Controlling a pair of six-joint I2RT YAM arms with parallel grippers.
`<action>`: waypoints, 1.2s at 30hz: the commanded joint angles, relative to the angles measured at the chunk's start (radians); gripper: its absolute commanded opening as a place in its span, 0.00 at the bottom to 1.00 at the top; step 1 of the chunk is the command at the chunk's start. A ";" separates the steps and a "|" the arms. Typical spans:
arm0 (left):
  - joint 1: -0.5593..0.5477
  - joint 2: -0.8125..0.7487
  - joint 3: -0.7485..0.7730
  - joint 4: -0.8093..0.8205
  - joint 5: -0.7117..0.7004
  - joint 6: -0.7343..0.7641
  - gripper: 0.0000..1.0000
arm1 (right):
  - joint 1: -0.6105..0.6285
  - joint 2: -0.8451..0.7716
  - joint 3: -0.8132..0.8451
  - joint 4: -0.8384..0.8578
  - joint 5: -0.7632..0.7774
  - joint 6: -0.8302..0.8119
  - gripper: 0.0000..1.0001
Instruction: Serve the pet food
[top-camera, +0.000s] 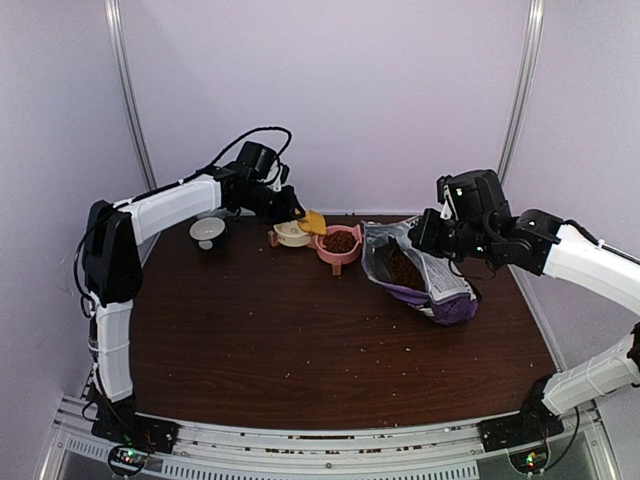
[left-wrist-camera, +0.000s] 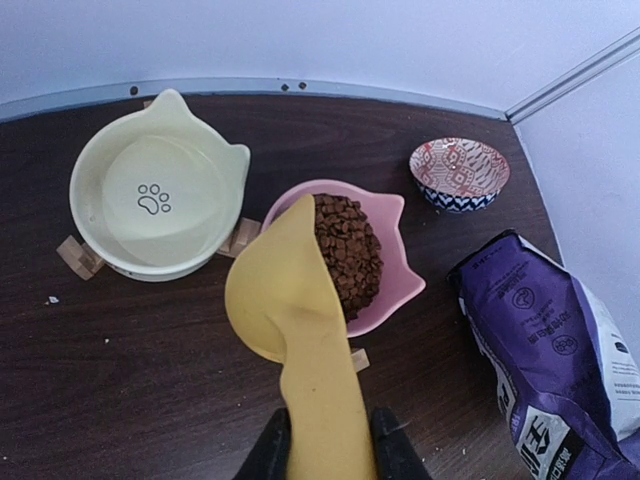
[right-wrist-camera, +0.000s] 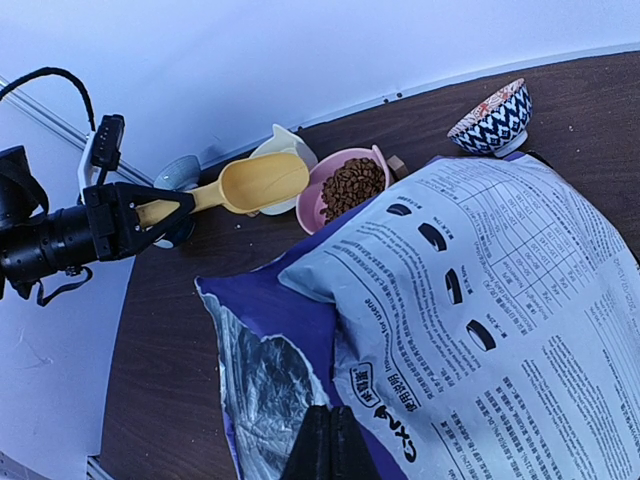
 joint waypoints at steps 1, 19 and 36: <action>-0.030 0.014 0.087 -0.085 -0.096 0.110 0.00 | -0.014 -0.019 -0.005 -0.002 0.014 -0.013 0.00; -0.091 -0.272 -0.066 0.016 -0.191 0.215 0.00 | -0.002 -0.009 -0.001 0.004 -0.038 -0.084 0.00; -0.286 -1.025 -0.920 0.242 0.094 0.207 0.00 | 0.187 0.041 -0.189 0.142 -0.026 -0.053 0.00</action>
